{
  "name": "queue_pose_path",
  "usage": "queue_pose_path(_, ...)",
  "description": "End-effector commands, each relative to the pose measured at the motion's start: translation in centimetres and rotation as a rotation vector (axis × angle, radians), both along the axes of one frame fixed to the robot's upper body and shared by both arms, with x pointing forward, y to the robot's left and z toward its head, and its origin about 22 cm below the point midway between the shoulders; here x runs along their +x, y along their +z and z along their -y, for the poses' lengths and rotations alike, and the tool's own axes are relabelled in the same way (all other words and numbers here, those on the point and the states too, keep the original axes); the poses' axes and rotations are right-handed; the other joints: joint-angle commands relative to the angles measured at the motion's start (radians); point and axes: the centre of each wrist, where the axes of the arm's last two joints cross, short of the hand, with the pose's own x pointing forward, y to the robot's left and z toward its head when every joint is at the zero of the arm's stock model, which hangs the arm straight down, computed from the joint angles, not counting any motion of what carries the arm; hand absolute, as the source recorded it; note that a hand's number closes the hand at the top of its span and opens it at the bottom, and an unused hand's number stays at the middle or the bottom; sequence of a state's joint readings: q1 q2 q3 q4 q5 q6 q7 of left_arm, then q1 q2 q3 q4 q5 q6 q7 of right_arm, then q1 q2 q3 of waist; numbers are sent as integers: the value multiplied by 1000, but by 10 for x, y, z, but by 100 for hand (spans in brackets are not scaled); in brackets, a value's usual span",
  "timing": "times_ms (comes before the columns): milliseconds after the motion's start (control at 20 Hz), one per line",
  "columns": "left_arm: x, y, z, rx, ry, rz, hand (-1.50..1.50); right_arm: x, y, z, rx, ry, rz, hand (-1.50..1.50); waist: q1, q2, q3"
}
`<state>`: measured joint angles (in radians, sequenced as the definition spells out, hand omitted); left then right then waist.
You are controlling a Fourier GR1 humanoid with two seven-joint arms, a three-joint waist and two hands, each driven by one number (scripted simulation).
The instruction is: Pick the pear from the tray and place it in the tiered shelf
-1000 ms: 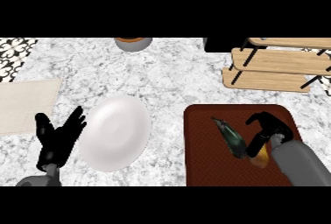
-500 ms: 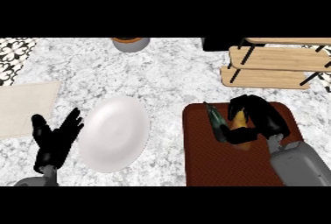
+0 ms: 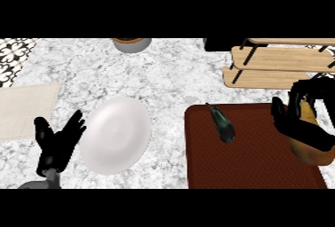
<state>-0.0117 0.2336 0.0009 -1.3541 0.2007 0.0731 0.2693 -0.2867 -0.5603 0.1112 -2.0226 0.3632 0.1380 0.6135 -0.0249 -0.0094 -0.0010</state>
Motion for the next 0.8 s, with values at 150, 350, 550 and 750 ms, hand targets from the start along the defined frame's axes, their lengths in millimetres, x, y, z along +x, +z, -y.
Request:
queue_pose_path(150,24,-2,0,3,-8,21,0,-26,89,23,38,-113,115,150,10,8,-1)
queue_pose_path(350,8,-4,10,-9,-23,5,0,-4,112,44,71,-159,103,150,28,9,1)
queue_pose_path(550,13,-3,1,-9,-34,11,0,25,142,51,96,-226,127,150,38,11,0)
queue_pose_path(750,13,-3,-1,4,-32,11,0,36,167,79,145,-236,135,150,35,10,0)
